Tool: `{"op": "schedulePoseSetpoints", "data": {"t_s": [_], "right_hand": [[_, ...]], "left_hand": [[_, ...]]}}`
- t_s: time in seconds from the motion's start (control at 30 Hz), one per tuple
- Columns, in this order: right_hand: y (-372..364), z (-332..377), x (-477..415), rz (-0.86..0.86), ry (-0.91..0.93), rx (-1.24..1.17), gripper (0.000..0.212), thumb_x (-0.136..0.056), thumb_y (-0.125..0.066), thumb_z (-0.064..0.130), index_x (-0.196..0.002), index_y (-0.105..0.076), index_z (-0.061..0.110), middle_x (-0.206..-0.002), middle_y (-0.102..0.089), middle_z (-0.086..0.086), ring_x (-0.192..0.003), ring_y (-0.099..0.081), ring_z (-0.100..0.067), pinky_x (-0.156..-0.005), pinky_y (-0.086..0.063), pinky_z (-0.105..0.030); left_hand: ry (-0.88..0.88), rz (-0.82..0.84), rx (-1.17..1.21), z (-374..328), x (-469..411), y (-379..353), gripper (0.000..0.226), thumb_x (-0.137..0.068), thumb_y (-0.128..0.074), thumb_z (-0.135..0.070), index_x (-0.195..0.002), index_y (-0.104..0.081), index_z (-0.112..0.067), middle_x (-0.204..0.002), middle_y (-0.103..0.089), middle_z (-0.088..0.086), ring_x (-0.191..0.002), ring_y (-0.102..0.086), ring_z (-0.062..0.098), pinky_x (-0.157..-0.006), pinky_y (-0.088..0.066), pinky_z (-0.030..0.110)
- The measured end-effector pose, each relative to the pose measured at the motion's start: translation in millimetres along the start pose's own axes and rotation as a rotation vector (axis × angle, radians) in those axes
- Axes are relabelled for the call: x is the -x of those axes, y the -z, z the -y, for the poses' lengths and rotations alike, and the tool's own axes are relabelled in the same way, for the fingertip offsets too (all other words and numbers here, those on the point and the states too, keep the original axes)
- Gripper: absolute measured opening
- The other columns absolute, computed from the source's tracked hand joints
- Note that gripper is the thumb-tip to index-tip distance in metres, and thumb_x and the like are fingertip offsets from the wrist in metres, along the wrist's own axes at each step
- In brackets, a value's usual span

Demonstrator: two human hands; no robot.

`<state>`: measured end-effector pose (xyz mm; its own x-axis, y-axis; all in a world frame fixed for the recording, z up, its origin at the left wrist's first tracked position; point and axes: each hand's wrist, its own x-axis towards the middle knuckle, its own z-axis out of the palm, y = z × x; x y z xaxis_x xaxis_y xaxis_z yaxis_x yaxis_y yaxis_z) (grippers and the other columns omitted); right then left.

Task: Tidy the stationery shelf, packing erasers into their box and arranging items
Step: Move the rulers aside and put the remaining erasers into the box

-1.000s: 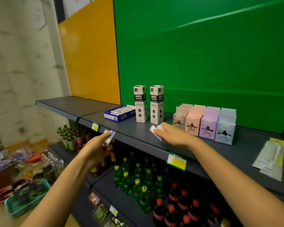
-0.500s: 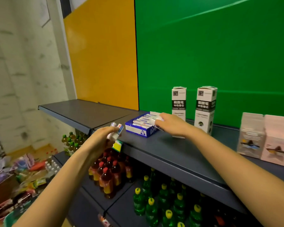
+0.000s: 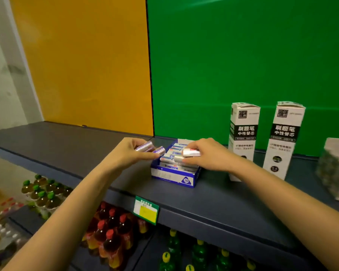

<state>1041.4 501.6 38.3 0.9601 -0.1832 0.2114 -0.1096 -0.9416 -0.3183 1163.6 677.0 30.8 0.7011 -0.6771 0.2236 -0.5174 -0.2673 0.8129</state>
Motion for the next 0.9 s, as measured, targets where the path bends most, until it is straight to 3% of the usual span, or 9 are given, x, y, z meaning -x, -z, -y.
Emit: {"op": "schedulePoseSetpoints", "data": {"t_s": [0.03, 0.17, 0.3, 0.43, 0.6, 0.9], "right_hand": [[-1.1, 0.3, -2.3, -0.008, -0.022, 0.01, 0.028, -0.083, -0.061, 0.037, -0.104, -0.067, 0.019, -0.109, -0.068, -0.005, -0.084, -0.055, -0.015, -0.074, -0.045, -0.032], [-7.0, -0.9, -5.1, -0.027, -0.124, 0.012, 0.034, -0.082, -0.064, 0.036, -0.112, -0.066, 0.021, -0.119, -0.065, 0.0, -0.102, -0.058, -0.015, -0.083, -0.044, -0.03], [-17.4, -0.2, -2.7, -0.069, -0.211, -0.013, 0.039, -0.079, -0.066, 0.04, -0.115, -0.064, 0.024, -0.12, -0.062, 0.003, -0.11, -0.055, -0.015, -0.095, -0.045, -0.036], [-25.3, 6.5, -3.1, -0.157, -0.29, -0.024, 0.04, -0.076, -0.068, 0.041, -0.113, -0.066, 0.026, -0.12, -0.063, 0.006, -0.112, -0.055, -0.014, -0.096, -0.044, -0.038], [-28.9, 12.0, -3.5, -0.185, -0.342, -0.037, 0.037, -0.077, -0.069, 0.038, -0.112, -0.066, 0.025, -0.118, -0.063, 0.006, -0.106, -0.055, -0.01, -0.093, -0.046, -0.034], [-32.8, 16.9, -3.8, -0.199, -0.354, 0.001, 0.035, -0.078, -0.068, 0.035, -0.111, -0.068, 0.023, -0.117, -0.065, 0.005, -0.106, -0.057, -0.011, -0.092, -0.048, -0.035]], "left_hand": [[-0.034, 0.045, -0.031, 1.6, -9.4, 1.1, 0.023, -0.076, -0.072, -0.02, -0.092, -0.069, -0.004, -0.074, -0.065, 0.004, -0.059, -0.056, -0.001, -0.049, -0.038, 0.012], [-0.144, 0.222, -0.192, 10.3, -42.4, 0.6, 0.023, -0.073, -0.074, -0.023, -0.09, -0.068, -0.009, -0.088, -0.071, 0.006, -0.083, -0.066, 0.014, -0.072, -0.054, 0.033], [-0.28, 0.361, -0.233, 19.1, -61.8, -2.9, 0.017, -0.073, -0.075, -0.023, -0.086, -0.064, -0.02, -0.083, -0.064, -0.008, -0.076, -0.061, 0.001, -0.06, -0.048, 0.01], [-0.406, 0.417, -0.27, 26.3, -78.9, -3.9, 0.024, -0.073, -0.075, -0.026, -0.095, -0.066, -0.019, -0.095, -0.062, -0.005, -0.091, -0.06, 0.009, -0.074, -0.047, 0.021], [-0.513, 0.502, -0.289, 31.5, -85.7, -8.7, 0.03, -0.075, -0.072, -0.03, -0.099, -0.069, -0.015, -0.093, -0.061, -0.007, -0.086, -0.058, 0.006, -0.071, -0.049, 0.025], [-0.647, 0.439, -0.398, 40.1, -87.9, -11.4, 0.028, -0.076, -0.069, -0.034, -0.098, -0.07, -0.017, -0.099, -0.06, -0.004, -0.093, -0.056, 0.011, -0.074, -0.046, 0.025]]}}
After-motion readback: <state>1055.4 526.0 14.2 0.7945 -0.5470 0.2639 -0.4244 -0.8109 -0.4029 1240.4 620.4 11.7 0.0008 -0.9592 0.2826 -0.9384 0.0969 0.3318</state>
